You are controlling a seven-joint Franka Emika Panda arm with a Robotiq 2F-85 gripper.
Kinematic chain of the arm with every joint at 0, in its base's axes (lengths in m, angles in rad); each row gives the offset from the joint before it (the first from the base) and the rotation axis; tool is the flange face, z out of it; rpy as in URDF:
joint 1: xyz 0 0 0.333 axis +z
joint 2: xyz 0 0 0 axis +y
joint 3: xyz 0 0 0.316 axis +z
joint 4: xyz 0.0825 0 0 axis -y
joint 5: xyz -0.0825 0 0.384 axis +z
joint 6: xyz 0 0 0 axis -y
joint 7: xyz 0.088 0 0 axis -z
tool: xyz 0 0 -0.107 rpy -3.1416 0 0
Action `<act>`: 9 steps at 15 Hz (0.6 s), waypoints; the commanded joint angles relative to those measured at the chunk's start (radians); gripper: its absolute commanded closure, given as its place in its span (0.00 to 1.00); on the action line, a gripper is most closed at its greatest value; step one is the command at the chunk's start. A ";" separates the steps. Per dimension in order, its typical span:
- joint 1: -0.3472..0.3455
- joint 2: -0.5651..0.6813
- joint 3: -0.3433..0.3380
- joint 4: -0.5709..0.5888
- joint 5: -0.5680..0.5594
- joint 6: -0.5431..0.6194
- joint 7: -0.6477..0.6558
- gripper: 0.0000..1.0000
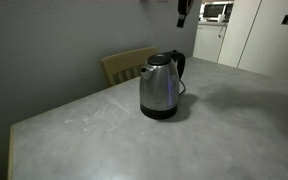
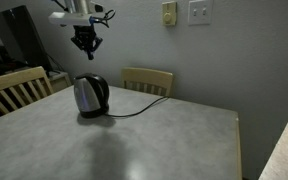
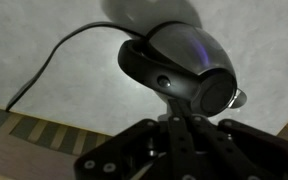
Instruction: Press the button to open the kettle lid
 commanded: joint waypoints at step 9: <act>-0.023 0.176 0.039 0.190 -0.013 -0.225 0.013 1.00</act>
